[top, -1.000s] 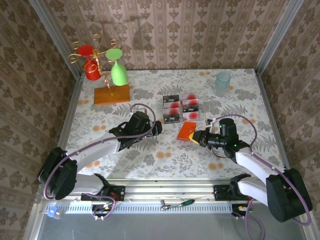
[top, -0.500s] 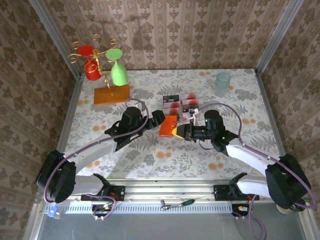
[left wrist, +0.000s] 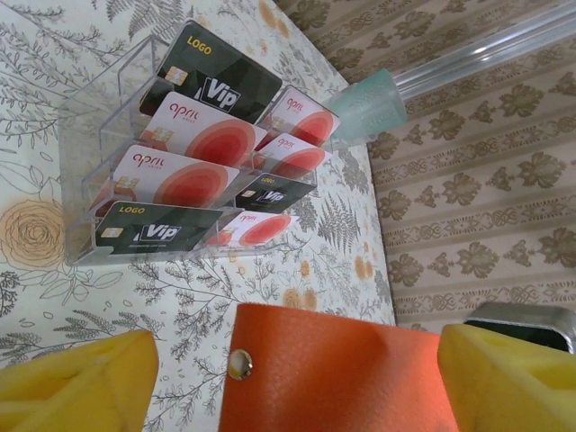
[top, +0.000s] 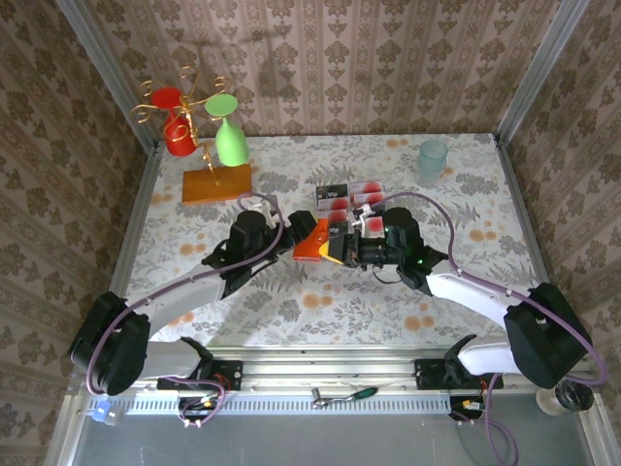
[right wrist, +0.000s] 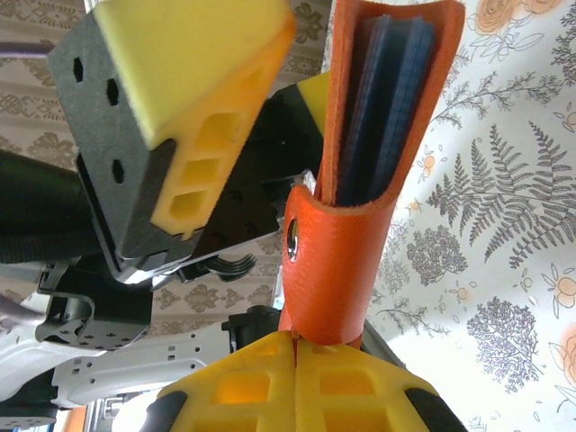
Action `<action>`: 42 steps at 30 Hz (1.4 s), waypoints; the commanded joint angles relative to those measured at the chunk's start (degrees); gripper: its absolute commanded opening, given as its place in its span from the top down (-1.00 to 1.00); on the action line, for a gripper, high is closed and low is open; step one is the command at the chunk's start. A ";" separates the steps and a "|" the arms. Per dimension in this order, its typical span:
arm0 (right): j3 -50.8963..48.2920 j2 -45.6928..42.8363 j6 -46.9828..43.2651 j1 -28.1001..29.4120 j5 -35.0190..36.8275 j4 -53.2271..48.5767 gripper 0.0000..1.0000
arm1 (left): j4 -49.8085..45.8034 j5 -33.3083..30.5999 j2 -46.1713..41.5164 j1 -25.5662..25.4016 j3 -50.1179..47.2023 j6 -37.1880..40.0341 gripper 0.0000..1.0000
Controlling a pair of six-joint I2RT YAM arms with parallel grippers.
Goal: Put the credit cards into the card holder
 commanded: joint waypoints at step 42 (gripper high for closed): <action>-0.38 2.93 2.33 -0.19 1.09 7.54 1.00 | 16.99 0.02 -0.42 1.33 -5.71 -3.79 0.52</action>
